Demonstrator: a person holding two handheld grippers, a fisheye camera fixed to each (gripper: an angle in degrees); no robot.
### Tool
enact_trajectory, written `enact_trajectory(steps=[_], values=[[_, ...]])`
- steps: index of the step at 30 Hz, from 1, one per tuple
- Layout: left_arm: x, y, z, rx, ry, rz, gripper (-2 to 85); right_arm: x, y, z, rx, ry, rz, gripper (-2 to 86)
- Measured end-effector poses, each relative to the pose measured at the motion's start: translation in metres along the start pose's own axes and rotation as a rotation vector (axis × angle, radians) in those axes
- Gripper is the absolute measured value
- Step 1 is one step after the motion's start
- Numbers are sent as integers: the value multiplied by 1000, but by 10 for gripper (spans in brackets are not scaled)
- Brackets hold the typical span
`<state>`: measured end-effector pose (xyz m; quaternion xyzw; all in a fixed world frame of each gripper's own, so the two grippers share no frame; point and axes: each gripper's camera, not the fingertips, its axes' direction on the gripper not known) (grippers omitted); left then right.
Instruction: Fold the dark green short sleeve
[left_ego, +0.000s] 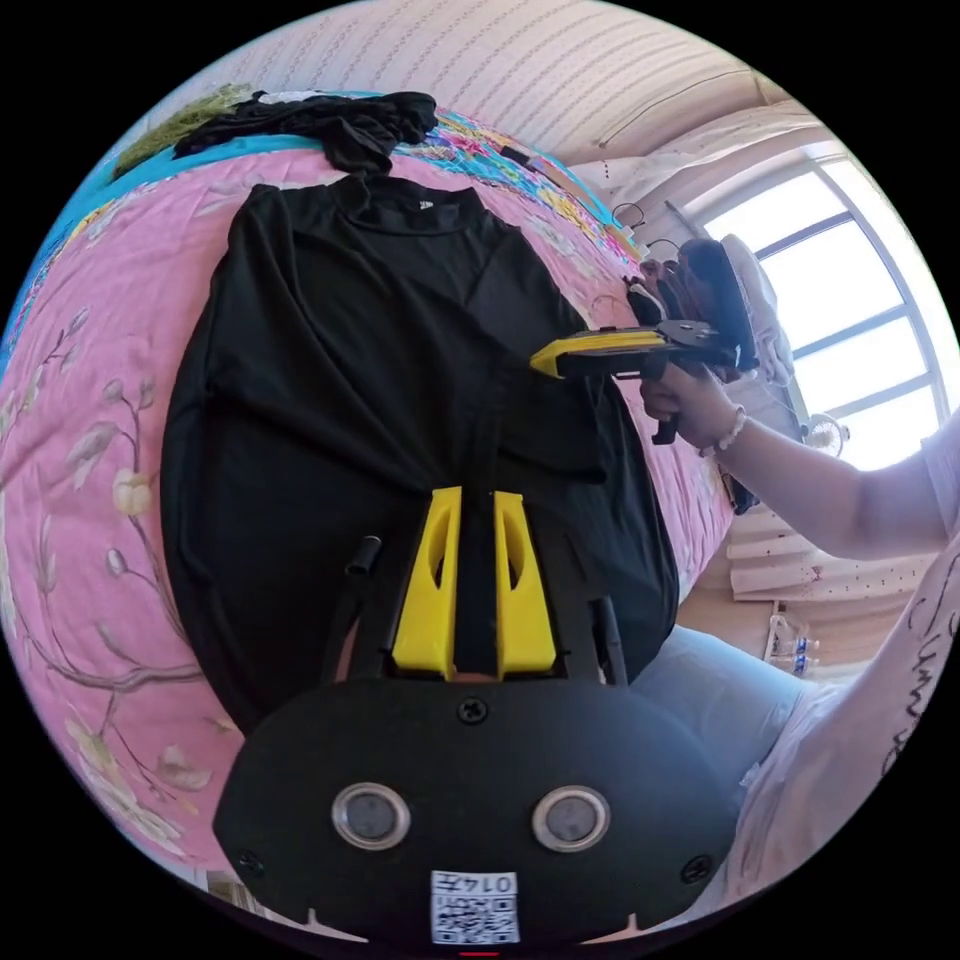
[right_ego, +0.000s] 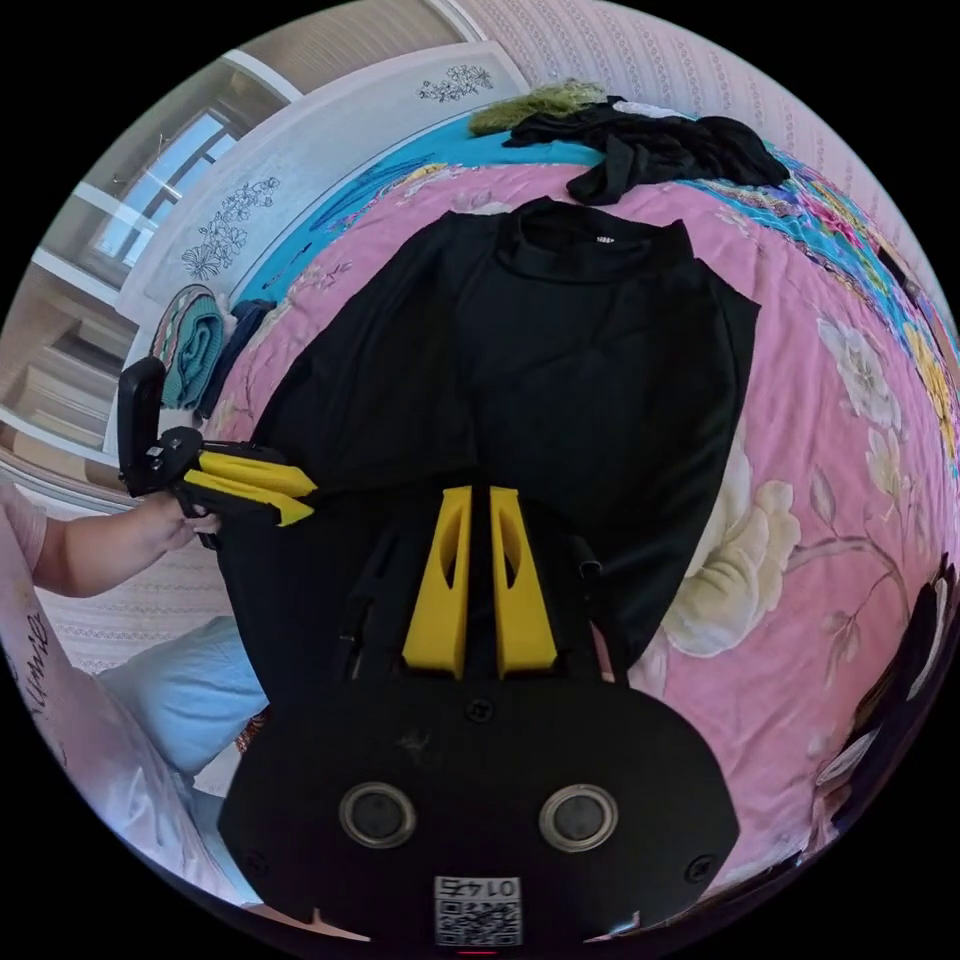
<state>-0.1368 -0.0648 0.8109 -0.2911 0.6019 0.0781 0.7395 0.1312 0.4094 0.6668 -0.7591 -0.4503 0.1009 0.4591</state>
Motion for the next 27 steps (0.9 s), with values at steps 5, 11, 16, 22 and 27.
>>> enact_trajectory(steps=[5, 11, 16, 22, 27], values=[[-20, -29, -66, 95, -92, 57, 68, 37, 4, -50, 214, 69, 91, 85], [-98, -139, -102, 285, -234, -92, 78, 109, -22, -43, 229, 70, 347, 120], [-153, -209, -58, 157, -180, -244, 107, 137, -9, -35, 183, 0, 425, 27], [-164, -221, -73, 127, -202, -285, 6, 172, 42, -57, 288, -92, 524, 8], [-130, -195, -130, 273, -141, -233, -8, 169, 83, -85, 405, -139, 508, 1]])
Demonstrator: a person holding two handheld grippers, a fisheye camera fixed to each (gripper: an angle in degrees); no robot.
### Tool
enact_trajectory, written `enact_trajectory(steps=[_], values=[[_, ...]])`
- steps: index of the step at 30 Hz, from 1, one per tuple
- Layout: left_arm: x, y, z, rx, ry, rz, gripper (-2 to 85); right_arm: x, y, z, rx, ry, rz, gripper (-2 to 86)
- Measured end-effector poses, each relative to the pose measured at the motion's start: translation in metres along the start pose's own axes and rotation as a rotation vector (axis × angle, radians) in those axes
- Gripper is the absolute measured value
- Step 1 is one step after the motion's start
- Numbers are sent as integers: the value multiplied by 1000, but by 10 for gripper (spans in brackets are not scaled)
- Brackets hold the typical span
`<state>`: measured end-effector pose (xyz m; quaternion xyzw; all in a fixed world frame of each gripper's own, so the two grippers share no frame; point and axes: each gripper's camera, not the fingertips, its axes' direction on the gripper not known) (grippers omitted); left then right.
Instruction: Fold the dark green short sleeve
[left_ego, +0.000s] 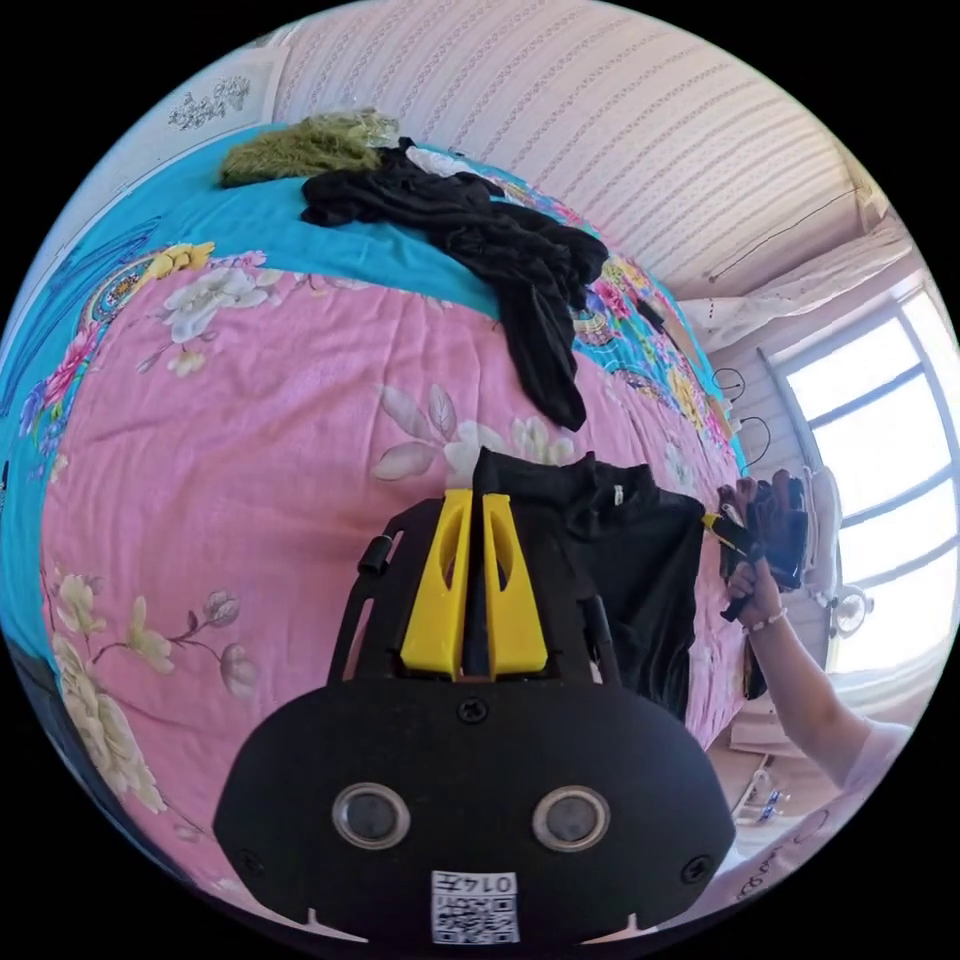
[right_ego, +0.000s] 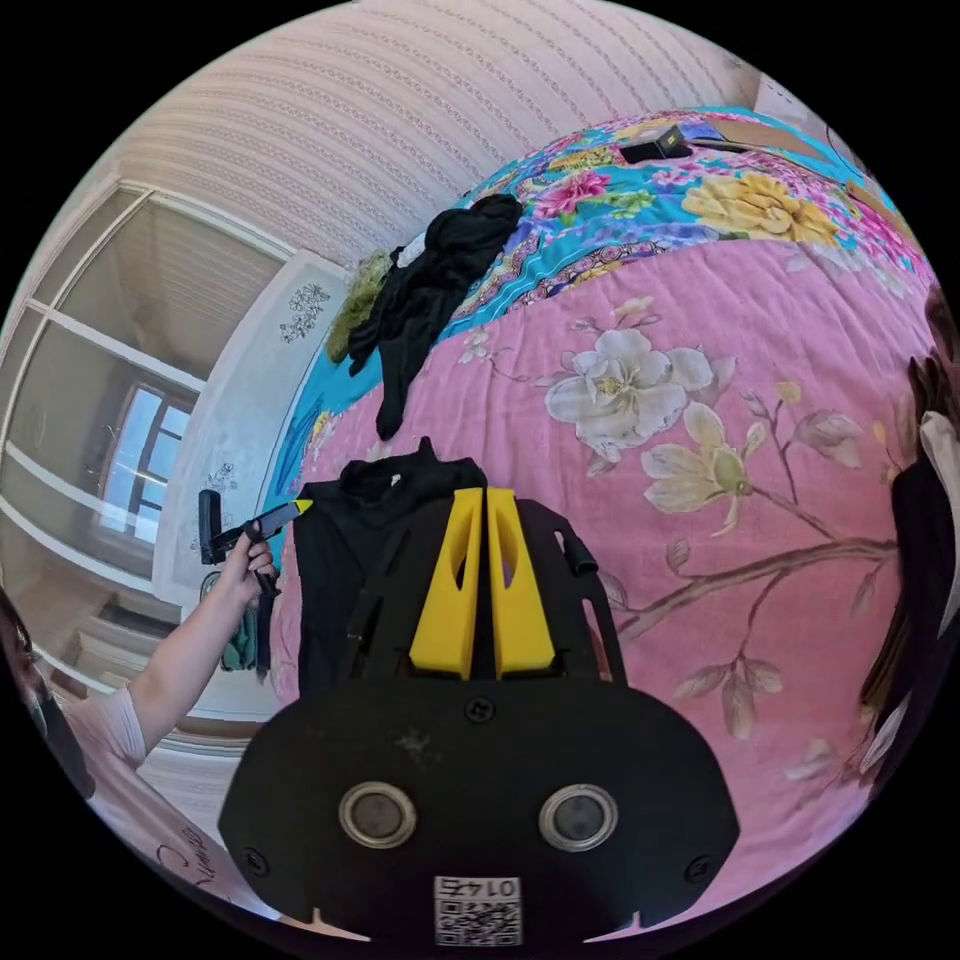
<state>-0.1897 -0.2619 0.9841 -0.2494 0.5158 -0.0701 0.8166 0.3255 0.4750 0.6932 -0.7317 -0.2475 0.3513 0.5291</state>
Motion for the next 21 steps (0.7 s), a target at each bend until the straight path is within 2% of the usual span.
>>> enact_trajectory(steps=[7, 12, 14, 21], values=[[35, 76, -105, 101, 15, 147, -9, -26, 58, -59, 29, -90, -208, -1], [53, 184, -181, 117, 41, 222, -10, -48, 162, -107, 23, -110, -336, -1], [55, 228, -195, 101, 38, 210, -10, -50, 206, -113, -2, -102, -355, -1], [51, 391, -207, 21, 26, -12, -9, -32, 362, -114, -156, -40, -184, 0]])
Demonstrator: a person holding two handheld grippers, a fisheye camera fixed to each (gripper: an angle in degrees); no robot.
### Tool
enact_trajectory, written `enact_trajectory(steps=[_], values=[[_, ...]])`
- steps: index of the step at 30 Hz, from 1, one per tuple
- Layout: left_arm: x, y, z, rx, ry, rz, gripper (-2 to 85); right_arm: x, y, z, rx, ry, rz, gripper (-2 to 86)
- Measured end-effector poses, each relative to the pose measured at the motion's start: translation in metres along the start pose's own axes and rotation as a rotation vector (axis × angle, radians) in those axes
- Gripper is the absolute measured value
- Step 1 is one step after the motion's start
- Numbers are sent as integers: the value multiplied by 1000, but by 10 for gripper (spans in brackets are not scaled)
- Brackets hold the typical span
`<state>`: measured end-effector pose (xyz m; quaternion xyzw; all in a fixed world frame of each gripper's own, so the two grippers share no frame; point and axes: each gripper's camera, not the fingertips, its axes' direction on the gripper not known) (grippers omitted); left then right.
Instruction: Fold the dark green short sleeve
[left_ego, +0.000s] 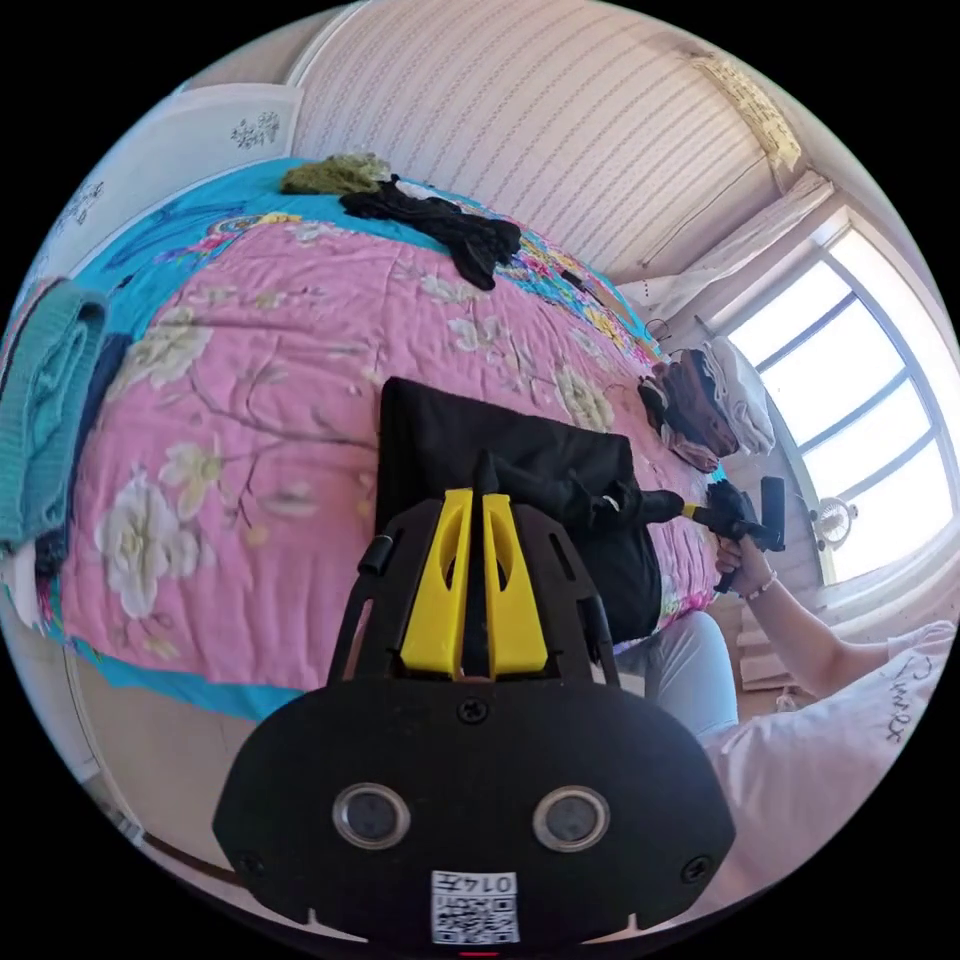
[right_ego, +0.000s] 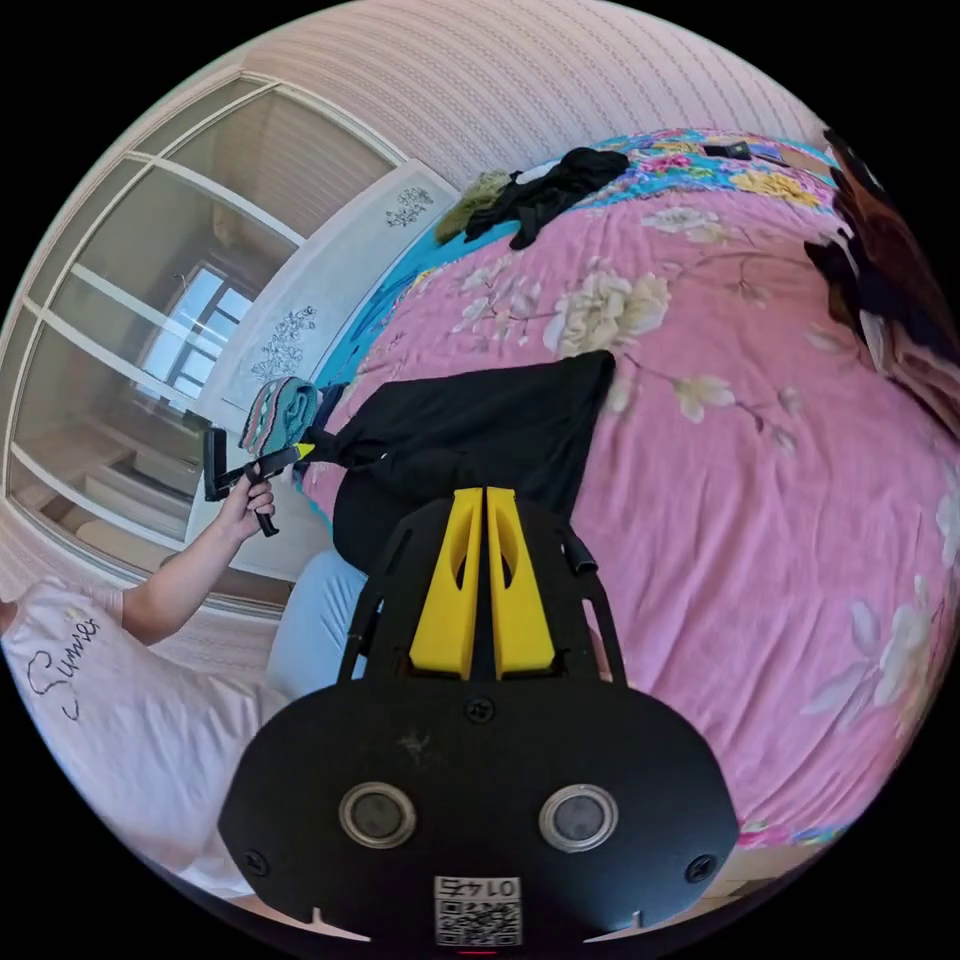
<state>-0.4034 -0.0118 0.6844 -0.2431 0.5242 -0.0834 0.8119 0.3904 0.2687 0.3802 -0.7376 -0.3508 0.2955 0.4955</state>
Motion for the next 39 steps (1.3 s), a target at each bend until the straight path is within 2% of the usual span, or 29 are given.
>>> enact_trajectory(steps=[6, 10, 14, 19, 21, 23, 28, 30, 32, 35, 39], values=[[-19, 57, -7, -32, 25, -78, -9, -3, 59, 1, -19, 29, 110, 0], [-37, 64, -24, -4, 58, -92, -7, -16, 80, 12, -57, 60, 77, 1], [-59, 66, -28, -61, 68, -154, 10, -20, 96, 27, -112, 97, 79, 1], [-66, 78, -58, -34, -26, -185, 40, -25, 107, 24, -146, 215, 113, 1], [-47, 81, -77, -2, -81, -110, 35, -46, 107, 18, -94, 263, 42, 3], [-27, 80, -81, 3, -61, -53, 36, -63, 105, 23, -84, 248, -21, 8], [30, 74, -52, -51, -12, 75, 67, -109, 103, 65, -147, 318, -244, 66], [54, 74, -37, -105, -36, 164, 77, -123, 107, 88, -216, 358, -344, 110], [63, 76, -31, -140, -37, 207, 81, -129, 113, 100, -271, 390, -399, 118], [47, 78, -48, -85, -87, 98, 81, -126, 122, 98, -292, 441, -399, 115], [-14, 94, -82, 37, -110, -172, 79, -93, 134, 55, -131, 394, -144, 104]])
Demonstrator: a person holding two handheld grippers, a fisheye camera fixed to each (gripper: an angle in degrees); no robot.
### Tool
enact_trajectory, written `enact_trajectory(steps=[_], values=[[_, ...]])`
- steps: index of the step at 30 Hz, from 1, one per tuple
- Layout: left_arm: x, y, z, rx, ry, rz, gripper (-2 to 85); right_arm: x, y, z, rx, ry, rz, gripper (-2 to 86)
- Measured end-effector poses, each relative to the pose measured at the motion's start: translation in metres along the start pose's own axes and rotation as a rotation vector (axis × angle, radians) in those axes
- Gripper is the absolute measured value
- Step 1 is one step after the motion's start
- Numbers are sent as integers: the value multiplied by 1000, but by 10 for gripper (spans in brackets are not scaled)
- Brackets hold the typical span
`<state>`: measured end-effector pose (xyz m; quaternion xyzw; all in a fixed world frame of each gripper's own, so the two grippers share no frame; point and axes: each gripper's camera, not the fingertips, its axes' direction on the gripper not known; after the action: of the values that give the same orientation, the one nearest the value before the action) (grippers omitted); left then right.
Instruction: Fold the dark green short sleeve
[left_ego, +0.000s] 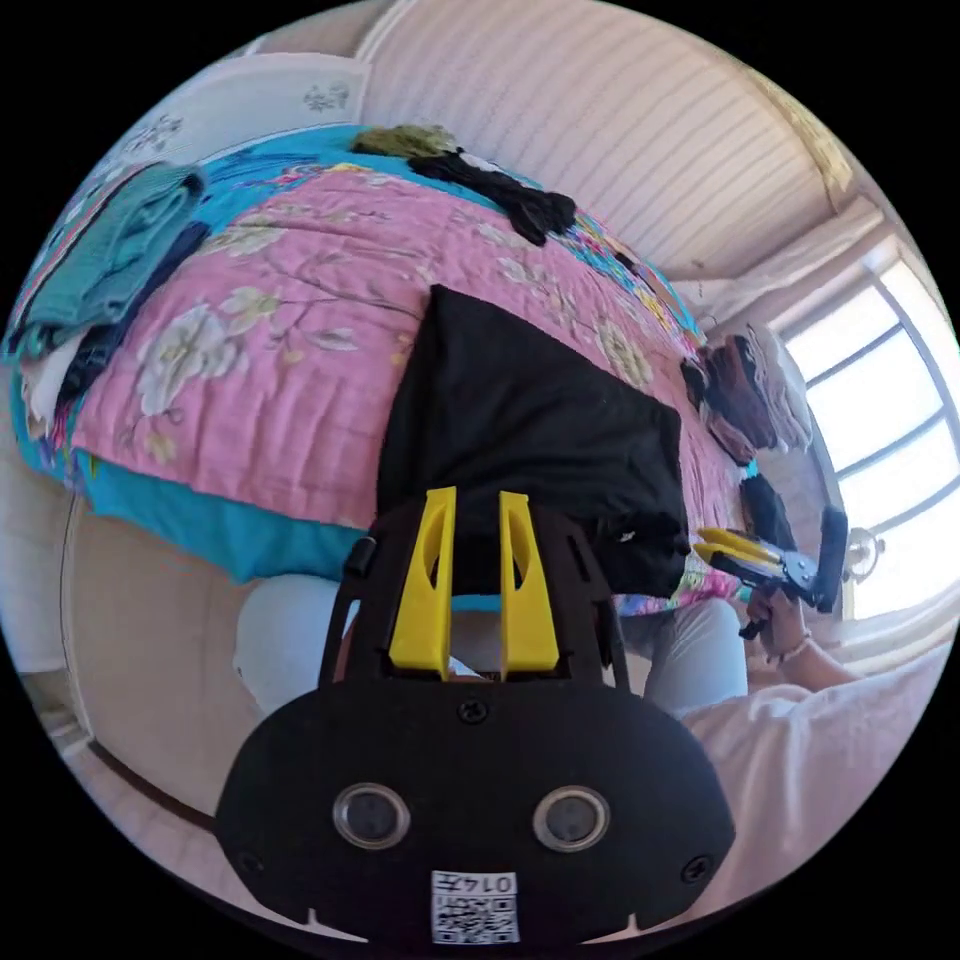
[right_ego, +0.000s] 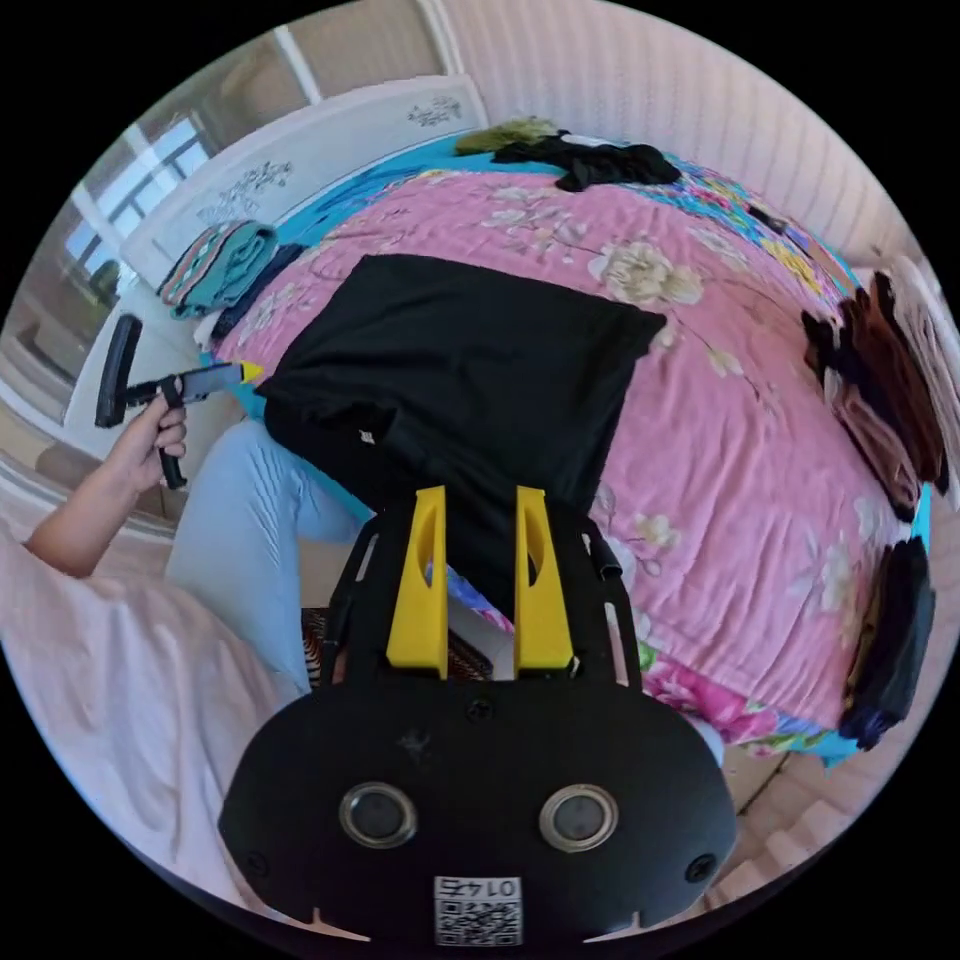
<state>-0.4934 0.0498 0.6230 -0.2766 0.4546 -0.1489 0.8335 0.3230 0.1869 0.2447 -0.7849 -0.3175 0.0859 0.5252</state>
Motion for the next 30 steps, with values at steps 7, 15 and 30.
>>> enact_trajectory(steps=[7, 15, 30], values=[[-33, -1, 28, -86, 62, -110, 96, 93, 54, 14, 132, -470, 656, 98], [-48, 2, 38, -101, 108, -148, 4, 101, 63, 43, 152, -618, 807, 19], [-76, 58, 49, -163, 140, -95, 30, 39, 38, 42, -34, -355, 574, 3]])
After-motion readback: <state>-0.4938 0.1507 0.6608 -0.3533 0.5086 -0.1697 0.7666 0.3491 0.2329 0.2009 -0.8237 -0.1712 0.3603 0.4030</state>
